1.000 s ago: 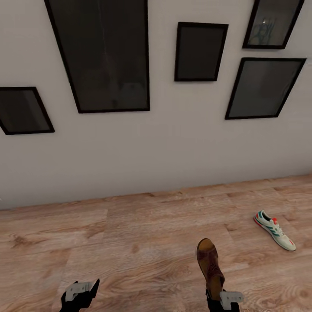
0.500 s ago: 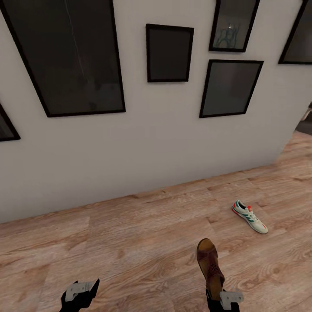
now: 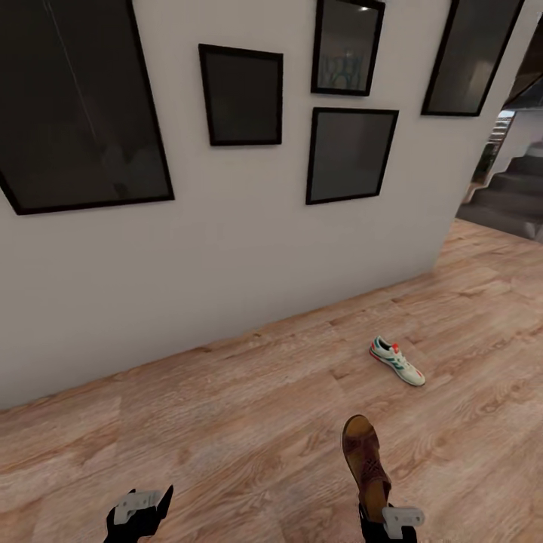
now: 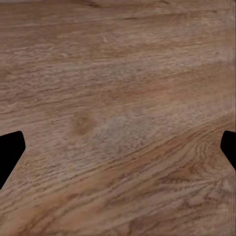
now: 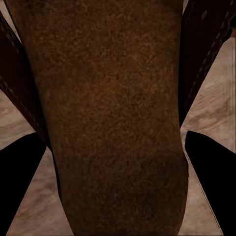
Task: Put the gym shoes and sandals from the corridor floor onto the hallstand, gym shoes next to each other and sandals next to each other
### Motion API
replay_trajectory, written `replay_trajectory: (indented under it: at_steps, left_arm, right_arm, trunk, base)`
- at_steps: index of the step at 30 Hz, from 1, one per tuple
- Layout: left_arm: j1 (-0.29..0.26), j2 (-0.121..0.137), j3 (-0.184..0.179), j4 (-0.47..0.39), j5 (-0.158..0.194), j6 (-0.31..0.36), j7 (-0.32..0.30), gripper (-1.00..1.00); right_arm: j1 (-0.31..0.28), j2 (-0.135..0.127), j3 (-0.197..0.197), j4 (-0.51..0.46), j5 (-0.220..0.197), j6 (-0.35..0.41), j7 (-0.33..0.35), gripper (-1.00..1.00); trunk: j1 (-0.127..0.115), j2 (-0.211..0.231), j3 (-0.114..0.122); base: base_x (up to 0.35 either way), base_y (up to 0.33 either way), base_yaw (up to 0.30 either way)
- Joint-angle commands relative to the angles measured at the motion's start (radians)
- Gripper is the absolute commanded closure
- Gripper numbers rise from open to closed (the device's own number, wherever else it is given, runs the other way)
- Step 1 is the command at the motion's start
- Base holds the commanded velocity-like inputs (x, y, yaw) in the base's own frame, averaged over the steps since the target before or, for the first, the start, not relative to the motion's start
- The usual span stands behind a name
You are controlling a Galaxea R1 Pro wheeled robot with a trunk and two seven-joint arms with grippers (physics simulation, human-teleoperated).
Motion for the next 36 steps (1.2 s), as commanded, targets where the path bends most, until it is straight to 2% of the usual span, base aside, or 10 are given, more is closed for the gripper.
replay_trajectory:
  at_steps: [1,22,29,36]
  left_arm:
    - [-0.001,-0.001,0.007,0.000,-0.007,-0.003,-0.008,-1.00]
    - [-0.001,-0.001,0.003,0.001,-0.008,-0.003,-0.009,-1.00]
    - [0.000,-0.001,0.000,0.002,-0.008,-0.003,-0.009,-1.00]
    - [0.001,-0.002,-0.001,0.002,-0.008,-0.003,-0.009,-1.00]
  right_arm:
    - [-0.001,0.001,-0.005,0.001,0.011,-0.003,-0.004,1.00]
    - [-0.001,0.001,-0.005,0.001,0.011,-0.003,-0.004,1.00]
    - [-0.001,0.001,-0.005,0.001,0.011,-0.003,-0.004,1.00]
    - [-0.001,0.001,-0.005,0.001,0.011,-0.003,-0.004,1.00]
  trunk:
    - [0.000,0.000,0.000]
    - [0.000,0.000,0.008]
    - [0.000,0.000,0.011]
    - [0.000,0.000,0.014]
  base:
    - [0.000,0.000,-0.297]
    - [0.006,0.000,-0.297]
    - [0.102,0.000,-0.297]
    - [0.280,0.000,-0.297]
